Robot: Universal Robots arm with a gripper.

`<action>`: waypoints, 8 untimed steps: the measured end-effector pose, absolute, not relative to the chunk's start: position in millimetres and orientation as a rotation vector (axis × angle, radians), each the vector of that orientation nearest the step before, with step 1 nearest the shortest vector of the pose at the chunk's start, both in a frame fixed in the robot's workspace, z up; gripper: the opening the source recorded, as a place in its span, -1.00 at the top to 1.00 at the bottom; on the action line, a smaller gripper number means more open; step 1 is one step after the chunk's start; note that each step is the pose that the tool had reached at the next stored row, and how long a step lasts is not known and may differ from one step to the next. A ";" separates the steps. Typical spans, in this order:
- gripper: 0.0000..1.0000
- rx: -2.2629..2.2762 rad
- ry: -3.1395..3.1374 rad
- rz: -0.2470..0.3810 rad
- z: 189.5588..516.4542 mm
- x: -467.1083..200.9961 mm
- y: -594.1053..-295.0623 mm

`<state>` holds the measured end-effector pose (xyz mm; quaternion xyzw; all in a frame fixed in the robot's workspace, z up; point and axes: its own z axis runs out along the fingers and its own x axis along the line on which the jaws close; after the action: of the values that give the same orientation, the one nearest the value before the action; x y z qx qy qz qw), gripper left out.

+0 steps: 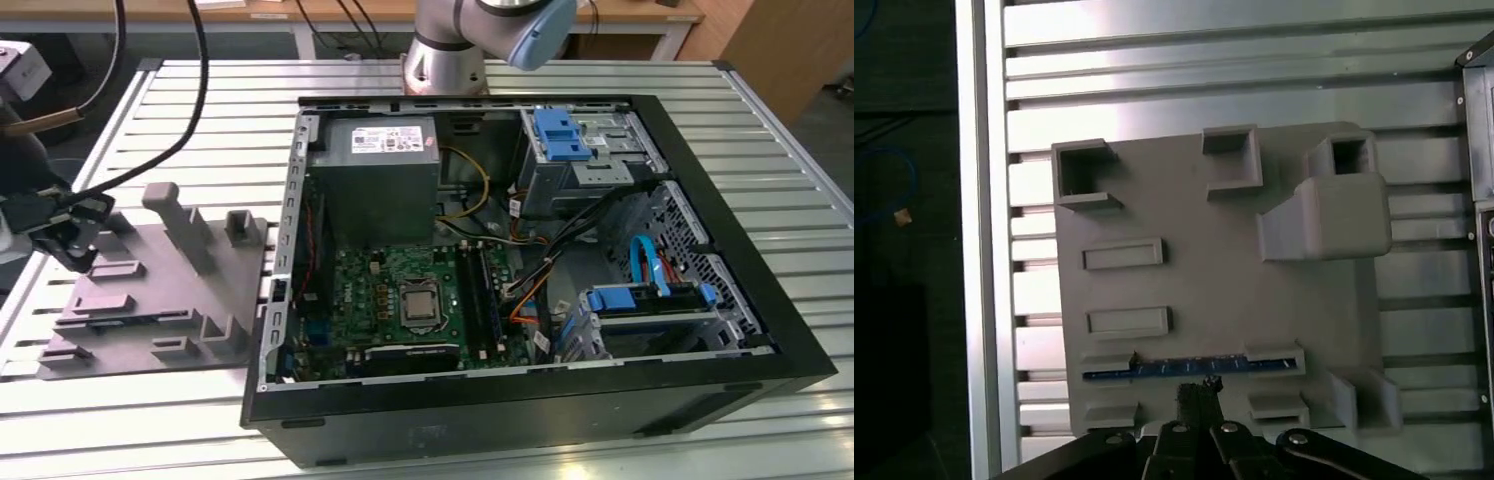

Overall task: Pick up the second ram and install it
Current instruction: 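Reach for the second ram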

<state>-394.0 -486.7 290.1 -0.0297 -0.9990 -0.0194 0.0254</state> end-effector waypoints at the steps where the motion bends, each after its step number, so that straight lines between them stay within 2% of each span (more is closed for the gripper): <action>1: 0.80 -0.065 -3.089 -0.059 288.4 -393.9 -486.7; 8: 0.80 0.032 -3.088 -0.057 275.7 -393.8 -486.7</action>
<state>-393.8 -486.7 275.7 0.0103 -0.9994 -0.0183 0.0263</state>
